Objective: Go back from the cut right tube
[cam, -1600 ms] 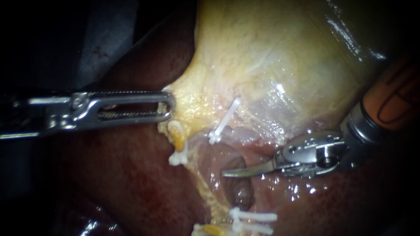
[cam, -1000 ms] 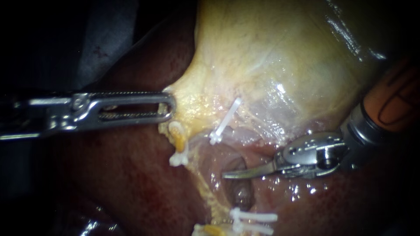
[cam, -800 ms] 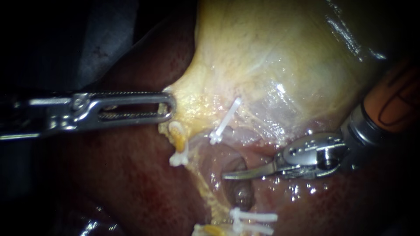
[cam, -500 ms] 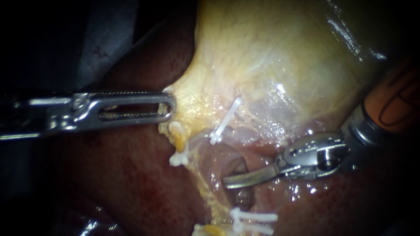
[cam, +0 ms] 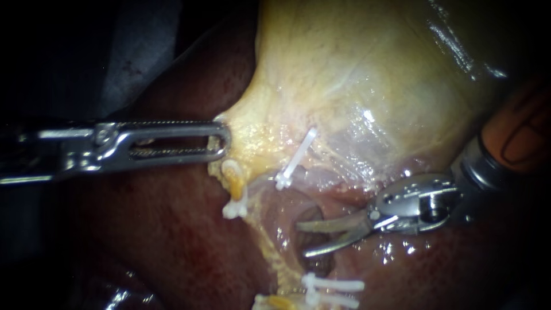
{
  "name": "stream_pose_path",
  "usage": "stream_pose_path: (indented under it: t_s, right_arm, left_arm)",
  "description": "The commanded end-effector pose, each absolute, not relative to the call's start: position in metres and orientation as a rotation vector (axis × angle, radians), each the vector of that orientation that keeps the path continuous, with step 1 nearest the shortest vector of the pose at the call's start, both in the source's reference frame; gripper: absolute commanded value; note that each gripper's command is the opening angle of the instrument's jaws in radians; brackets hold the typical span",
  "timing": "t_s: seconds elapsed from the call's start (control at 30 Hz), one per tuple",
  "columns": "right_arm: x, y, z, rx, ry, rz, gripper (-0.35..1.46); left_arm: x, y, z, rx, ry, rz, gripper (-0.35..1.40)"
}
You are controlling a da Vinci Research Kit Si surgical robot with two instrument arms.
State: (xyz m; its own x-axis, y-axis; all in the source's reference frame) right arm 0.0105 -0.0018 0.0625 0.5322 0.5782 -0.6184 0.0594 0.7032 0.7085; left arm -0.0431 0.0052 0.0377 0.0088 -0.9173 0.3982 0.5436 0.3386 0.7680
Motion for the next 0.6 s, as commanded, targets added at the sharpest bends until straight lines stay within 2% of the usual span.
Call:
stream_pose_path:
  t_s: [0.03, 0.6]
  right_arm:
    - [0.0102, -0.0015, 0.0621, 0.743, 0.984, 0.345, 0.54]
    - [0.0028, 0.0065, 0.0548, 0.595, 1.074, 0.364, 0.56]
  left_arm:
    - [-0.0431, 0.0052, 0.0377, 0.461, -1.022, -1.206, -0.35]
    - [-0.0433, 0.0053, 0.0379, 0.459, -1.021, -1.207, -0.35]
